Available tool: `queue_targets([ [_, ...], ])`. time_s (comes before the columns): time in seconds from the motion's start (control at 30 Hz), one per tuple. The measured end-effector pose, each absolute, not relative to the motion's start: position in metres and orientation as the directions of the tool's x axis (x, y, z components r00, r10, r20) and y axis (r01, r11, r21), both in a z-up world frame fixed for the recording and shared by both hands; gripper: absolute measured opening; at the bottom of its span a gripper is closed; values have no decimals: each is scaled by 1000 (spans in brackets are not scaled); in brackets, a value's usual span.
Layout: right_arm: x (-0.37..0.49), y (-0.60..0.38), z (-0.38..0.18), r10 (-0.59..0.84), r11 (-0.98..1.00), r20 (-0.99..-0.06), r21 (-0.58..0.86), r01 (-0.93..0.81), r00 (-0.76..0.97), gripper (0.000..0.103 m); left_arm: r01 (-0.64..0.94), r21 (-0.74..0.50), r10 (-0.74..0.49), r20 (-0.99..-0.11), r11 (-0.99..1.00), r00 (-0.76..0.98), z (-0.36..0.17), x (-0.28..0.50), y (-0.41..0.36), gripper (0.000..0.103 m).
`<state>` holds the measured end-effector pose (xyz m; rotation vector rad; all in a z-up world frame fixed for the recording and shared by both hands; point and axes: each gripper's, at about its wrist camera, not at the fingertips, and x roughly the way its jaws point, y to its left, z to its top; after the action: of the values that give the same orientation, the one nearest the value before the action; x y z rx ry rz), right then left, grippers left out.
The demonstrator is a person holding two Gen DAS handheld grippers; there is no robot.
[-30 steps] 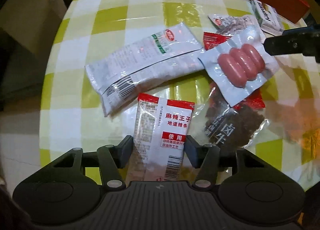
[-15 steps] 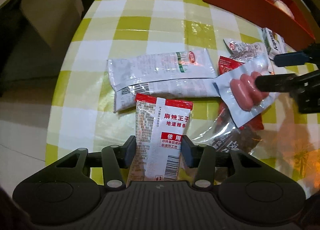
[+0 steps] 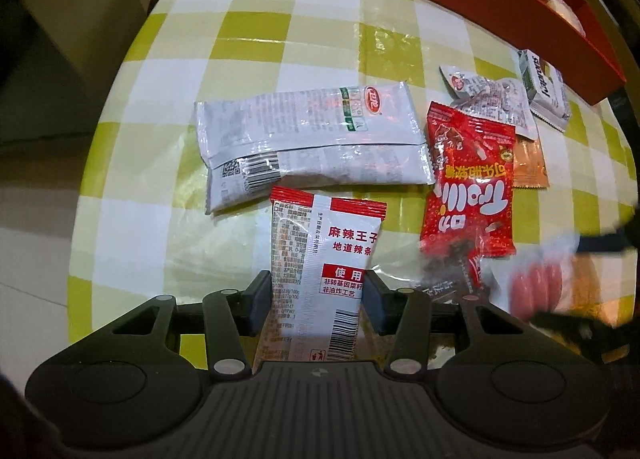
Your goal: Organize snacks
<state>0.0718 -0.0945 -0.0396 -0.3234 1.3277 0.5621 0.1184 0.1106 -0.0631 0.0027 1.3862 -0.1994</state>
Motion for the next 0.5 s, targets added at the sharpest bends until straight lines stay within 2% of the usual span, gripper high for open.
queue_targets([
  [0.23, 59, -100, -22, 133, 755, -971, -31, -655, 198, 76, 163, -118, -145, -975, 980, 165, -61, 120, 110, 57],
  [0.37, 26, -91, -20, 72, 566, -983, -100, -818, 170, 76, 171, -118, -147, -975, 978, 166, -61, 121, 110, 57],
  [0.5, 5, -82, -42, -8, 419, -978, -194, -887, 210, 76, 173, -115, -143, -977, 978, 160, -62, 121, 106, 57],
])
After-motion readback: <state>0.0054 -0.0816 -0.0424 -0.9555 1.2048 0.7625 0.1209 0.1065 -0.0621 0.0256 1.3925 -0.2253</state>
